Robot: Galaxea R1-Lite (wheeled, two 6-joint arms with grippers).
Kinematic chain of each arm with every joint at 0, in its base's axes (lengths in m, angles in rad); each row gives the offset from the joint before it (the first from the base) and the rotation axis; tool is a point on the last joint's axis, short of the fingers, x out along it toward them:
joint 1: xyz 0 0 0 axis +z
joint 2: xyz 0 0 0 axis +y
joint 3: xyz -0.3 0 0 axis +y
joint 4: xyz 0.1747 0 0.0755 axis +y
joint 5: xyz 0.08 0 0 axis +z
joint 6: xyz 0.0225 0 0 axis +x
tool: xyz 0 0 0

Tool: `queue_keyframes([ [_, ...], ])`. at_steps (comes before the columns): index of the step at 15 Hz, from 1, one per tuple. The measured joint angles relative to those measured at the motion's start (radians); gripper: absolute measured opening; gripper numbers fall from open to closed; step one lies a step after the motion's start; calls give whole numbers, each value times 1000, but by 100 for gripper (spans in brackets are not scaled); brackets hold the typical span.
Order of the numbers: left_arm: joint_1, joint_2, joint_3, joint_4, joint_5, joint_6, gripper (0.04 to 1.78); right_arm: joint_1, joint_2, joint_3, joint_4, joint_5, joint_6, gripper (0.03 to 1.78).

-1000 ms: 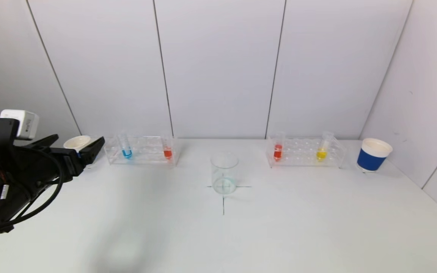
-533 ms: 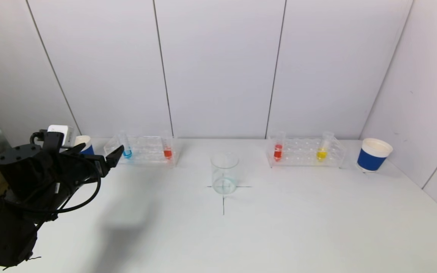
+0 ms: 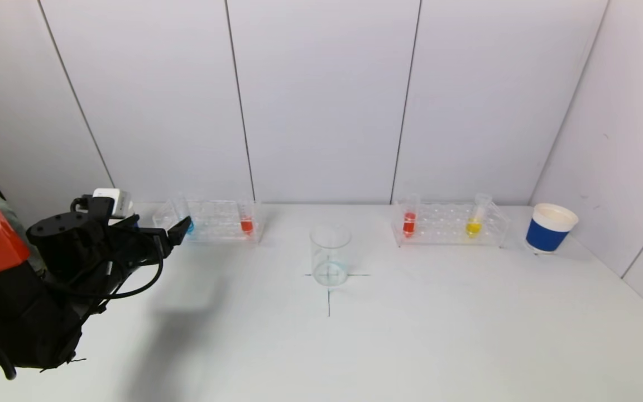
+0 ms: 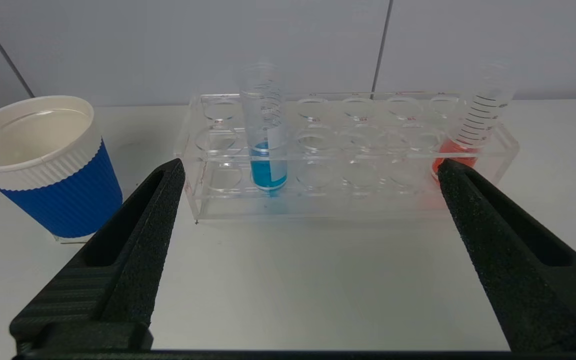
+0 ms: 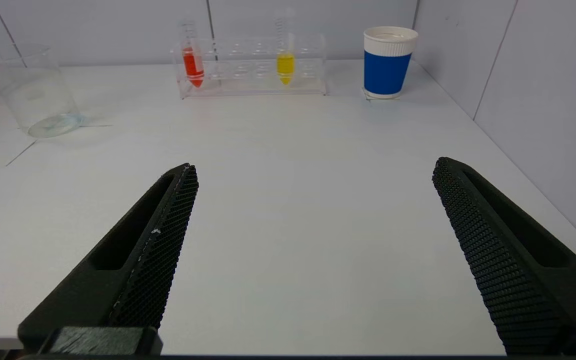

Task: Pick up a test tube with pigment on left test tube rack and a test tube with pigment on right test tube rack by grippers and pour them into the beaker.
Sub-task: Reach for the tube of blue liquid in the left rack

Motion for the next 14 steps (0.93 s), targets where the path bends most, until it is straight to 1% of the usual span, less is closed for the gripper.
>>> queue_keyframes([
  [5,31,58,-63,0,-24,-1,176,0,0,0,0,0,0,171],
  [14,29,126,-143,0,-26,6,176,0,0,0,0,0,0,171],
])
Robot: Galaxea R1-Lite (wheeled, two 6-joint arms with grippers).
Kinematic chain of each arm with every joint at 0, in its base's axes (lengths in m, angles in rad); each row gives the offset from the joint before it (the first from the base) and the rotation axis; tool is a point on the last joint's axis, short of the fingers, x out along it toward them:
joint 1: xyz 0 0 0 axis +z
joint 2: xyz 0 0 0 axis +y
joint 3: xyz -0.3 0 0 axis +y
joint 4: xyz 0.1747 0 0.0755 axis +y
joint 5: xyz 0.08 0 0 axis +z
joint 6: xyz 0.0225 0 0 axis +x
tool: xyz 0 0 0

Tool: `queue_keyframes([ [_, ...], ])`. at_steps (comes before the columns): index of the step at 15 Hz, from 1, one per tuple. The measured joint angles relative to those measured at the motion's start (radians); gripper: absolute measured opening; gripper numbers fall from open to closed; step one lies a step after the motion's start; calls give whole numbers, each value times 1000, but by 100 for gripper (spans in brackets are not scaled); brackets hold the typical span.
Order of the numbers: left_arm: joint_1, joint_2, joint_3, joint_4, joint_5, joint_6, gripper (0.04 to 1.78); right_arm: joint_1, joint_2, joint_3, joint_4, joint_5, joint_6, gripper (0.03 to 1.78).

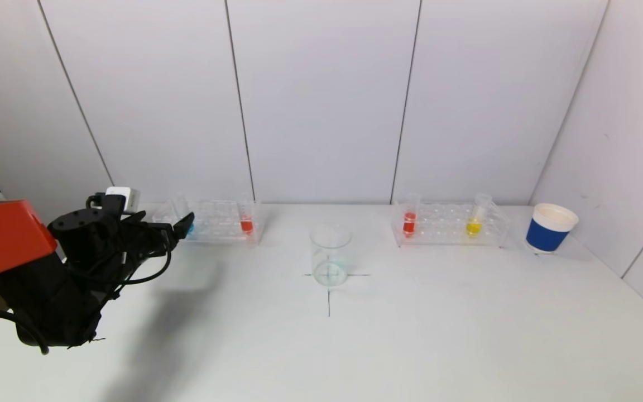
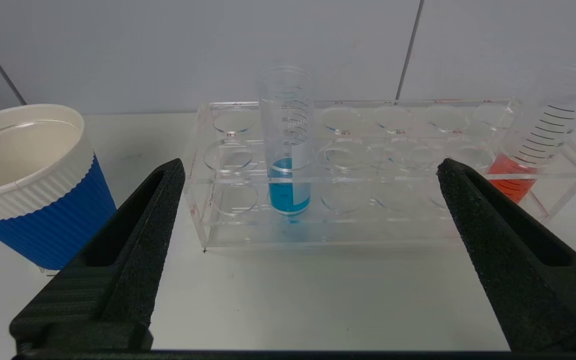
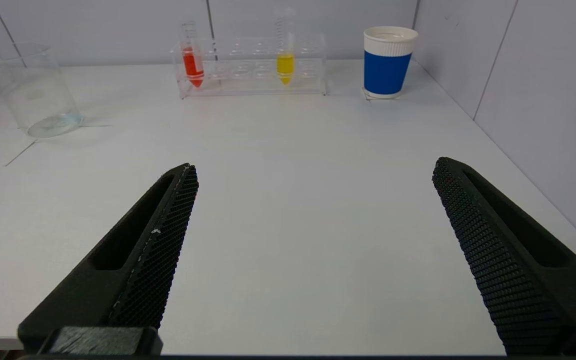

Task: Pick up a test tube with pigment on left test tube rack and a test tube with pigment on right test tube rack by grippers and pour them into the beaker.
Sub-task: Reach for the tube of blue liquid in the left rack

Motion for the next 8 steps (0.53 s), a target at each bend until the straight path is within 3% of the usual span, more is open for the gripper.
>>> queue_keyframes([
  [8,-1,57,-103,0,1,6,176,0,0,0,0,0,0,171],
])
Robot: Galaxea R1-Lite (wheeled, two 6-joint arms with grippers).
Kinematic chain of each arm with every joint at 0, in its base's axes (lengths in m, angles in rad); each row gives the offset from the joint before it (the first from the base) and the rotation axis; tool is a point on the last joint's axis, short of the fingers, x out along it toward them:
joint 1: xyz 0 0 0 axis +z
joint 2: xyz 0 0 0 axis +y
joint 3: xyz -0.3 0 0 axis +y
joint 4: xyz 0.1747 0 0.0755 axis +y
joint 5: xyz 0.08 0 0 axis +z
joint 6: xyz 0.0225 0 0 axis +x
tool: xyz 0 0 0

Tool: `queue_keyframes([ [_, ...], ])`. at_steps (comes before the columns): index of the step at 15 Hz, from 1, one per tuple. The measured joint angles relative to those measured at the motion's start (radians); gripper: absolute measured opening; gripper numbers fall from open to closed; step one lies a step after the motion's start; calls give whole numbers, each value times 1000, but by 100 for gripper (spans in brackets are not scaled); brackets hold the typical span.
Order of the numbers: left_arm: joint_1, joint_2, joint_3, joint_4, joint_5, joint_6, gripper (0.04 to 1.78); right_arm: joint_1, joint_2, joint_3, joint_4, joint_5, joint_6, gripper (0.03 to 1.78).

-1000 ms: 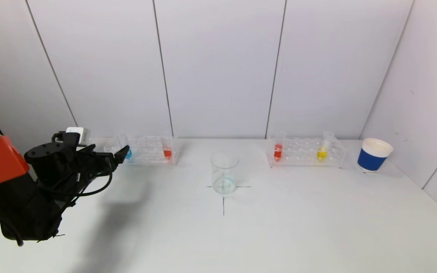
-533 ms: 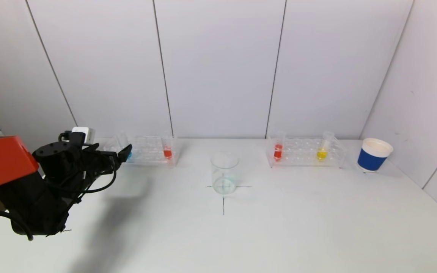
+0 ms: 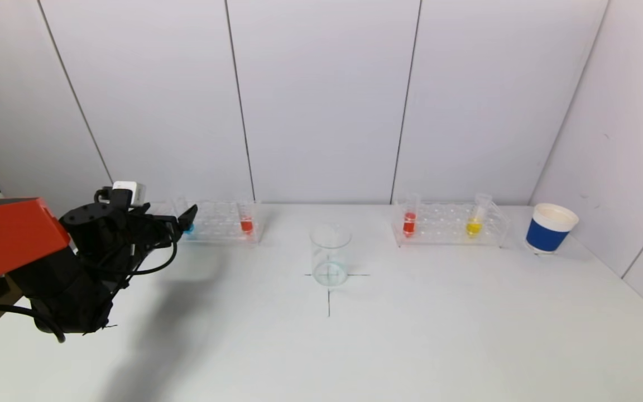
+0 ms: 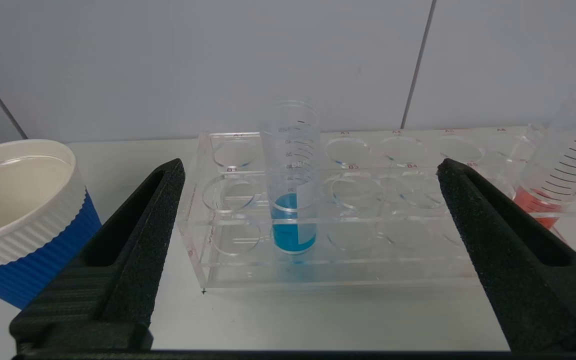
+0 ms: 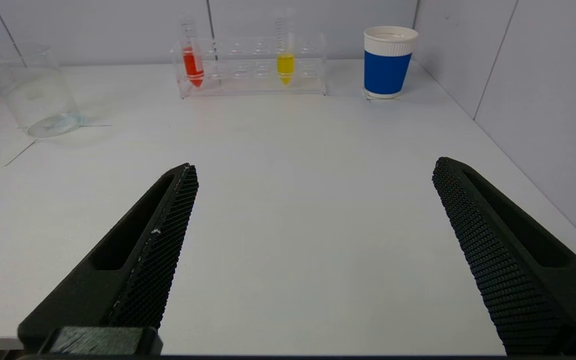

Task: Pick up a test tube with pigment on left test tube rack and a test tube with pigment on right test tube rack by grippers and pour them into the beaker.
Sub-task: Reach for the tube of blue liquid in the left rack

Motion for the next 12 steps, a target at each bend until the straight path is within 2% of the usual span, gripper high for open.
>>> queue_keyframes([
  [12,4,88,-114,0,-24,19,176,0,0,0,0,0,0,171],
])
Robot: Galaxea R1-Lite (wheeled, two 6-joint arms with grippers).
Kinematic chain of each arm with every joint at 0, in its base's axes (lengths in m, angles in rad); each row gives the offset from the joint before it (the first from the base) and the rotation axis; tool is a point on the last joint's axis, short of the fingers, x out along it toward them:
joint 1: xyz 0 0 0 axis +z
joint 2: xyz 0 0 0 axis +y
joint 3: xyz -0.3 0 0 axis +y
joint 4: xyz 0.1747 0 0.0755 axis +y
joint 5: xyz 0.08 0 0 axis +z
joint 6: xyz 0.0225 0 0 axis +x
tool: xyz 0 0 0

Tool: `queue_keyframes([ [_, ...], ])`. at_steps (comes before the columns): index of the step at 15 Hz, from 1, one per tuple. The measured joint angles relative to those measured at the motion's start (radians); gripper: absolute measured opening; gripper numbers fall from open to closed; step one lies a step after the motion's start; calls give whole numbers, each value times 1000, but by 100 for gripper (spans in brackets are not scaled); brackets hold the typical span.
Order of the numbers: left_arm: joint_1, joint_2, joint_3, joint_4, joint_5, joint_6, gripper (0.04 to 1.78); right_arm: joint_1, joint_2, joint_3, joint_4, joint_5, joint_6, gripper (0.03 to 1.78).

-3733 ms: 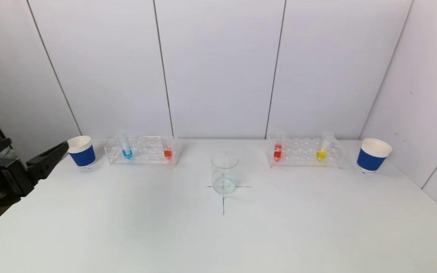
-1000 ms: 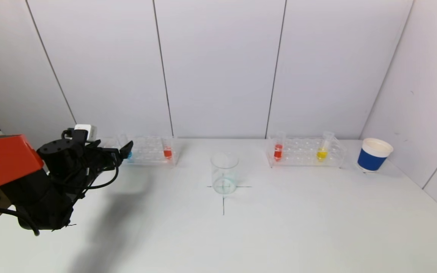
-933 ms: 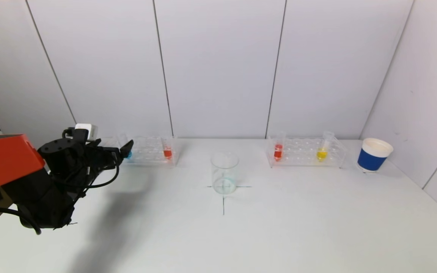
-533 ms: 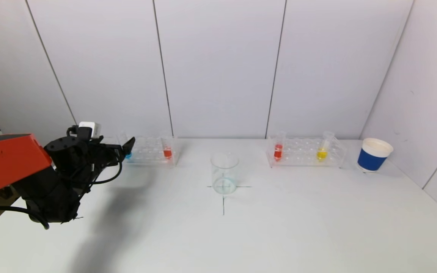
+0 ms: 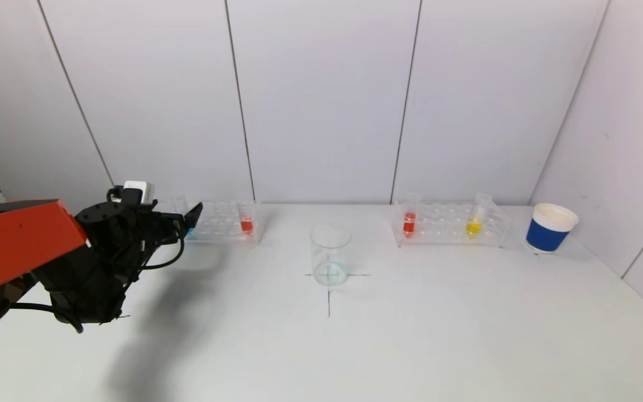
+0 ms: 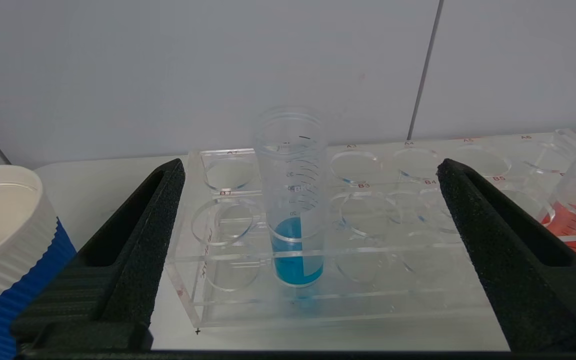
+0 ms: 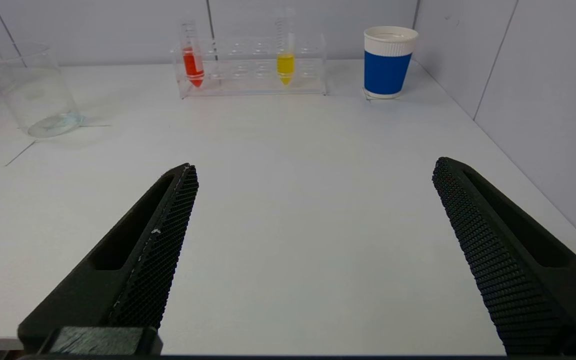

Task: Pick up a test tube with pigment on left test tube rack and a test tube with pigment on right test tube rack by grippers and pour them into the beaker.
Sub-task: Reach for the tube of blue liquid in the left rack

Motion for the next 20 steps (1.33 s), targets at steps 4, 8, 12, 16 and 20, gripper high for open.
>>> queue_keyframes([
  [4,-1,14,-20,0,31,-5,176,0,0,0,0,-1,0,171],
  [8,-3,21,-50,0,79,-8,176,0,0,0,0,0,0,171],
  [12,-6,30,-64,6,100,-8,176,0,0,0,0,0,0,171],
  [16,-22,40,-74,6,121,-8,176,0,0,0,0,0,0,171],
  [20,-27,49,-87,7,122,-6,176,0,0,0,0,0,0,171],
])
